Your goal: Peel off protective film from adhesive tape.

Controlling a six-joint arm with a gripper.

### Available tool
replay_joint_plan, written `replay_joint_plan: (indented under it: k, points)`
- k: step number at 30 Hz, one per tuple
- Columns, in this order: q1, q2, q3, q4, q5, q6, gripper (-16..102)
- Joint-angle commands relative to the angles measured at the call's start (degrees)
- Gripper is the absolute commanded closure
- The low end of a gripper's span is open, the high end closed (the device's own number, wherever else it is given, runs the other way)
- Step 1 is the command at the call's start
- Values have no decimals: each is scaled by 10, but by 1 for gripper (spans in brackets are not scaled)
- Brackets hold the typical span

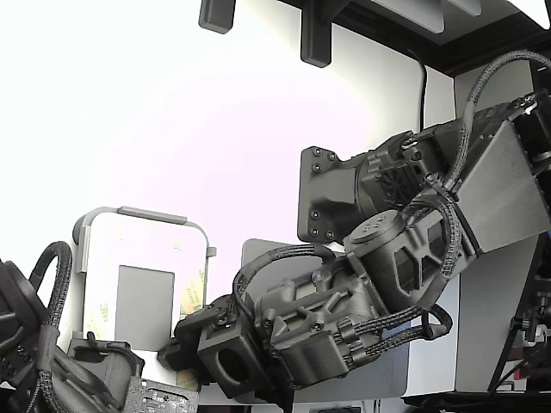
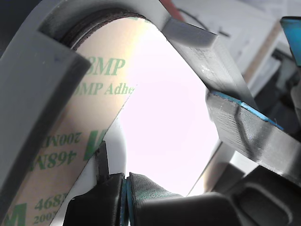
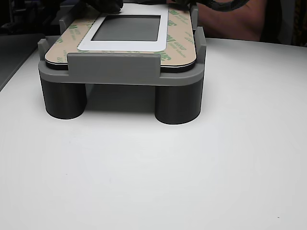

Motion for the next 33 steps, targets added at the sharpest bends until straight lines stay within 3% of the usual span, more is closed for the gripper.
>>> replay_joint_plan:
  k: [1,33]
  points:
    - [-3,17,-10,-1,-2,1,95]
    - [2,14,-12,-5,-25,1,95]
